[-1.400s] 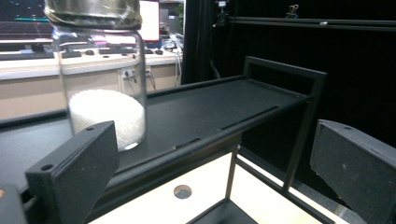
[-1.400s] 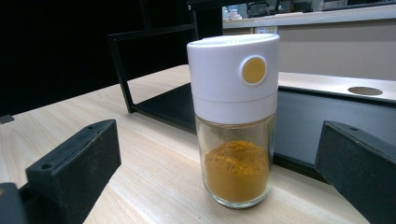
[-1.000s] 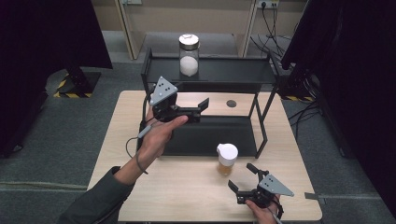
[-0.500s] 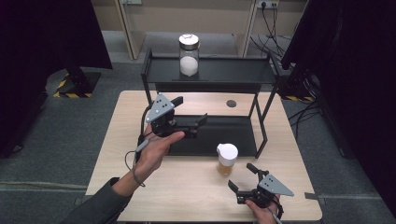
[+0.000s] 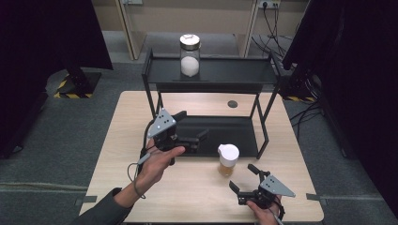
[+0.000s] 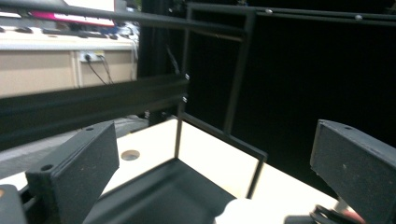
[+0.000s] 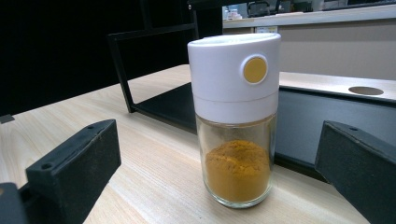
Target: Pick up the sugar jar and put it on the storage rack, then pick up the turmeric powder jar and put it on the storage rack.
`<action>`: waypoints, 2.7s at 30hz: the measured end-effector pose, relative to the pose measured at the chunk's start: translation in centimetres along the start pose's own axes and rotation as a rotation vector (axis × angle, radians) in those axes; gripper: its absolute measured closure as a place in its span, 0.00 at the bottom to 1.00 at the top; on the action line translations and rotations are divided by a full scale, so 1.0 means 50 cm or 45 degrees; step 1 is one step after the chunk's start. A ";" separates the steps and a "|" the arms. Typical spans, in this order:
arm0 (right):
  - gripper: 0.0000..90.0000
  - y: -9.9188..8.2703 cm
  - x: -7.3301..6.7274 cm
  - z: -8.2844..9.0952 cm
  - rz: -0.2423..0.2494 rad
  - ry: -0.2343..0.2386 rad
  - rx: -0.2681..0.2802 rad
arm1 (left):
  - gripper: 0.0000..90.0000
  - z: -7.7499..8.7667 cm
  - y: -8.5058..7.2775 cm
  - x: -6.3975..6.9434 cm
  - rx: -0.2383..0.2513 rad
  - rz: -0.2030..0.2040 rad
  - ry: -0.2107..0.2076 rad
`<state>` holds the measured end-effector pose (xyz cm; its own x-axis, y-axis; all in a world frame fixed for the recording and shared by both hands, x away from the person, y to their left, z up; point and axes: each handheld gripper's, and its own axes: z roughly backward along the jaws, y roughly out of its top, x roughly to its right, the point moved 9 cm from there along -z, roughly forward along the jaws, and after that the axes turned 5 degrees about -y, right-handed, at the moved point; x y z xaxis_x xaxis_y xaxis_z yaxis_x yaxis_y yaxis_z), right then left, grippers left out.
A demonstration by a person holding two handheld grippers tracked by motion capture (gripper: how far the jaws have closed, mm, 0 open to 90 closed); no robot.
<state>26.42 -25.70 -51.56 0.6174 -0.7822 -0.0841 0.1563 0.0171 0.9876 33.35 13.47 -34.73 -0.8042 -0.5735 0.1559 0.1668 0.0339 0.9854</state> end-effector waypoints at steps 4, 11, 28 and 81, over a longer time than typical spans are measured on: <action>0.00 0.000 -0.001 0.000 0.001 0.001 -0.001 | 0.01 0.002 -0.021 0.007 -0.006 0.006 -0.043; 0.00 0.000 -0.001 0.000 0.001 0.001 0.000 | 0.01 0.008 -0.049 0.018 -0.013 0.013 -0.083; 0.00 0.000 -0.002 0.000 0.004 0.003 0.000 | 0.01 0.030 -0.140 0.014 -0.021 0.036 -0.112; 0.00 0.002 -0.003 0.002 0.019 0.016 0.009 | 0.01 0.062 -0.336 0.003 0.001 -0.051 -0.130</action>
<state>26.26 -25.65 -51.42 0.6289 -0.7742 -0.0709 0.1416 0.0244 0.9896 28.67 15.36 -51.04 -0.8641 -0.4883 0.1223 0.1327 0.0134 0.9911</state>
